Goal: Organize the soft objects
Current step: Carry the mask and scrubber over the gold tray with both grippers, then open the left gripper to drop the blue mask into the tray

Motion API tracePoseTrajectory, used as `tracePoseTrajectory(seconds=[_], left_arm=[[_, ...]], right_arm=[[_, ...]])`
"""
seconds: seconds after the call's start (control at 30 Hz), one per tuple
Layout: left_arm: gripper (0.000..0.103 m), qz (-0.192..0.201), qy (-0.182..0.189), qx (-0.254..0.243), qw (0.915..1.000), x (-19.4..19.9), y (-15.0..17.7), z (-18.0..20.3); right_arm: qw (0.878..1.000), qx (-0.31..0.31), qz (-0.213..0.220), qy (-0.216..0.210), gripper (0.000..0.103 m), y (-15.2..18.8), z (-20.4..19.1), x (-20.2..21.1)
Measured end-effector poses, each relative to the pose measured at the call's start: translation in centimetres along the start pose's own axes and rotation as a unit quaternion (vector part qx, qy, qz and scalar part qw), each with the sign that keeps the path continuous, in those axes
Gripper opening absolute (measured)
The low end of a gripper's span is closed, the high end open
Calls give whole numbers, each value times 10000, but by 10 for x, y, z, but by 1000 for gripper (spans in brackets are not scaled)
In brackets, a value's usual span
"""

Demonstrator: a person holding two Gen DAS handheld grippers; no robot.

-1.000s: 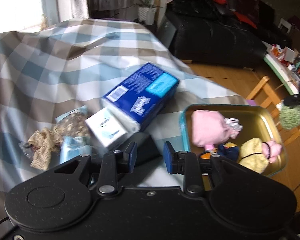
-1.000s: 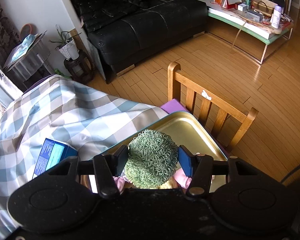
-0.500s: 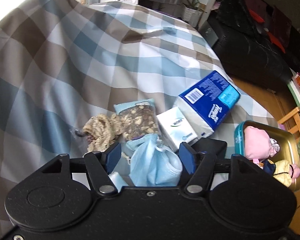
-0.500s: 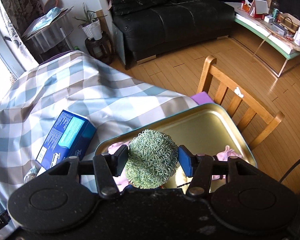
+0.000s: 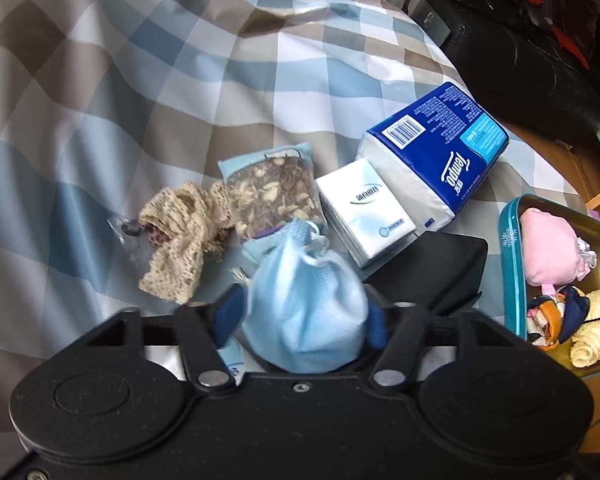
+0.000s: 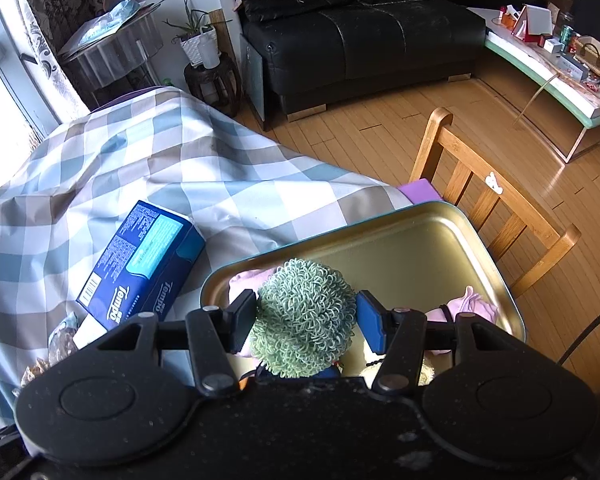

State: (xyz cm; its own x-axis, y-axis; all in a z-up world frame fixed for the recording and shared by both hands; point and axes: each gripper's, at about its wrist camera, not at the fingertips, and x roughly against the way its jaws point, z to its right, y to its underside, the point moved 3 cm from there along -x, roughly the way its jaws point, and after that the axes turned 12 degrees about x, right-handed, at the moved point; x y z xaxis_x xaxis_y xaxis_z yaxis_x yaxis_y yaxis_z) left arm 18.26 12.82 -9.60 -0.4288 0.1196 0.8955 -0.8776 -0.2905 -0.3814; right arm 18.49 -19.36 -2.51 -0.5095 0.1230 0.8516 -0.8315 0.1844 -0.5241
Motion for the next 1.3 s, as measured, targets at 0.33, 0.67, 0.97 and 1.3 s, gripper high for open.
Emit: tracePoseTrajectory(seconds=[0.33,0.67,0.97,1.3], left_arm=[[27,343,364,154,9986,30,-6,1],[27,426,650,-422,9961,59,7,74],[27,122,919,-1185,9886,55,31,177],[28,24,1047,-1805,9780,30,48,281]], right_arm=[[9994,-319,84,51,54,-5,25,4],[9971,-734,162,129,54,-8,53,8],[9957,-860,288,161,54,-11,77,17],[9871,-1436,570,430,54,-10,120,36]])
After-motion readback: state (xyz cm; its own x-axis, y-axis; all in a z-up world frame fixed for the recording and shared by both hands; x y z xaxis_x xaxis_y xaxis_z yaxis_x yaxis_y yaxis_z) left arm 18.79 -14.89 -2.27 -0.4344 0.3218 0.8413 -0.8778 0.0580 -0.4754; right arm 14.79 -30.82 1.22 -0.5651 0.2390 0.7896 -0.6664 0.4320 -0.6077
